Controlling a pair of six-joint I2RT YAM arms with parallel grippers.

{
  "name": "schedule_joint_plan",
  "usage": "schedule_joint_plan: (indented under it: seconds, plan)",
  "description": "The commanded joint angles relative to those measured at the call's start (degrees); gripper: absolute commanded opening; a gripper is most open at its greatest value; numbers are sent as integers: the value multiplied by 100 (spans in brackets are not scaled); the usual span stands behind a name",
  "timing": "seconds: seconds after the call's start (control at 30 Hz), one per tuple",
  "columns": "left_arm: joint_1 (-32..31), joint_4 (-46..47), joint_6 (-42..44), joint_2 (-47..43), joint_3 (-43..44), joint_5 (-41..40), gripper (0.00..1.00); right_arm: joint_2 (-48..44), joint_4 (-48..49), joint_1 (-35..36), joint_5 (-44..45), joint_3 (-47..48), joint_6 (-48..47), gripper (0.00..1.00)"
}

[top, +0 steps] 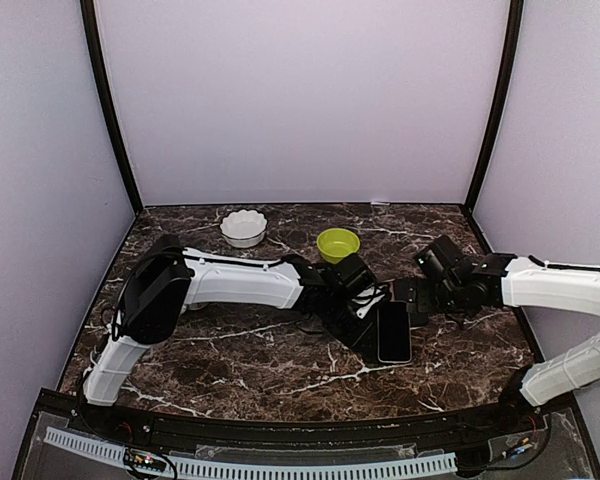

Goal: Put the phone into the phone case

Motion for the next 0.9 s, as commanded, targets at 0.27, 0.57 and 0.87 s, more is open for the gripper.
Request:
schedule_joint_plan:
  seconds: [0.27, 0.57, 0.87]
  plan:
    - [3, -221, -167, -234, 170, -244, 0, 110, -200, 269, 409, 167, 93, 90]
    - [22, -127, -252, -570, 183, -1005, 0, -121, -210, 317, 174, 339, 60, 91]
    - [170, 358, 262, -1236, -219, -2585, 0, -658, 640, 312, -427, 213, -332, 94]
